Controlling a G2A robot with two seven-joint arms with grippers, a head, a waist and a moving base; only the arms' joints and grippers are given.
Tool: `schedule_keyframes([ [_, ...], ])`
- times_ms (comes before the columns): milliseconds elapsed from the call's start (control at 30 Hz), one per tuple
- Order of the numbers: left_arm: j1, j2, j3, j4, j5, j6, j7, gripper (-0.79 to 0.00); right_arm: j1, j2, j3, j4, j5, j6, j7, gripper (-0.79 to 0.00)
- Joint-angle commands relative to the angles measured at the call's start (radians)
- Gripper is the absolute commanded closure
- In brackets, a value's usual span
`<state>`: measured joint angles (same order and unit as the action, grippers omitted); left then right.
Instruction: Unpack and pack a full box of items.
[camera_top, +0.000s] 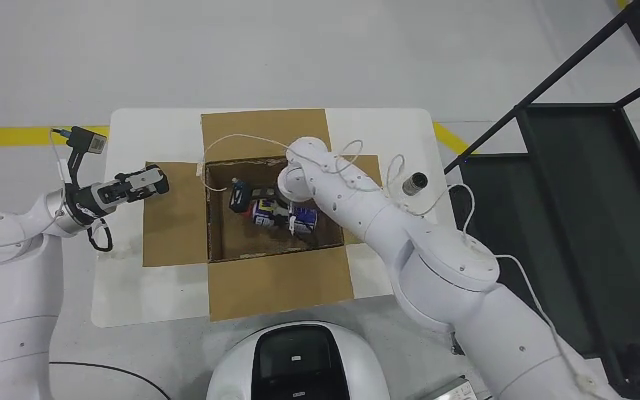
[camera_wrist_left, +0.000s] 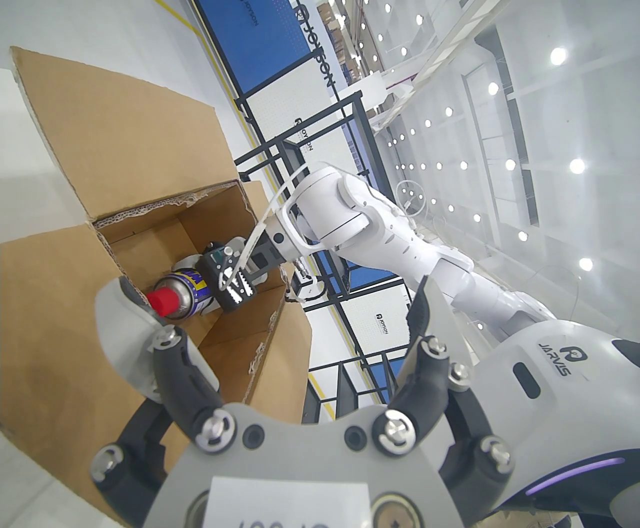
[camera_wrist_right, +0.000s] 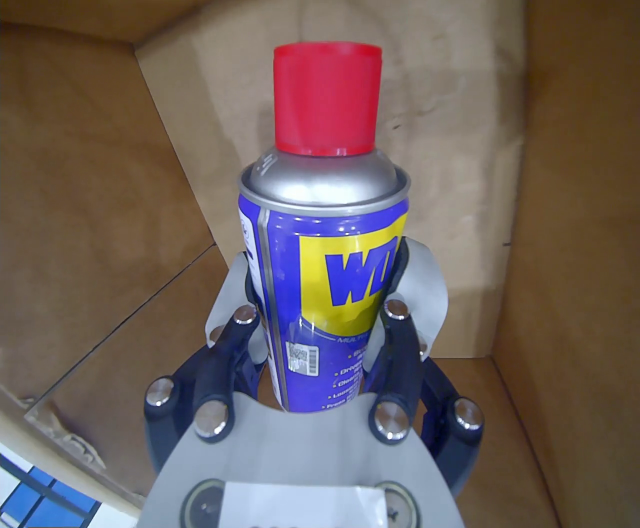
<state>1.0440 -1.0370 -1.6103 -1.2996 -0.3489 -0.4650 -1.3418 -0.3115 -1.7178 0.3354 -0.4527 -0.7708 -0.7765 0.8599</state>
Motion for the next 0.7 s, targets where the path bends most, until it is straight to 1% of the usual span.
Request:
schedule_keyframes([
  [0,0.000,0.000,0.000,0.000,0.000,0.000,0.000,-0.785,0.000,0.018,0.014,-0.018,-0.004,-0.005,-0.022,0.000],
  [167,0.000,0.000,0.000,0.000,0.000,0.000,0.000,-0.785,-0.015,0.079,0.063,-0.080,-0.014,-0.031,-0.083,0.000],
  [267,0.000,0.000,0.000,0.000,0.000,0.000,0.000,-0.785,-0.036,0.127,0.105,-0.137,-0.025,-0.063,-0.137,0.000],
  [367,0.000,0.000,0.000,0.000,0.000,0.000,0.000,-0.785,-0.071,0.185,0.159,-0.211,-0.049,-0.097,-0.195,0.000],
  [533,0.000,0.000,0.000,0.000,0.000,0.000,0.000,-0.785,-0.176,0.297,0.284,-0.415,-0.109,-0.148,-0.268,0.000],
  [667,0.000,0.000,0.000,0.000,0.000,0.000,0.000,-0.785,-0.312,0.386,0.420,-0.650,-0.156,-0.161,-0.263,0.000],
])
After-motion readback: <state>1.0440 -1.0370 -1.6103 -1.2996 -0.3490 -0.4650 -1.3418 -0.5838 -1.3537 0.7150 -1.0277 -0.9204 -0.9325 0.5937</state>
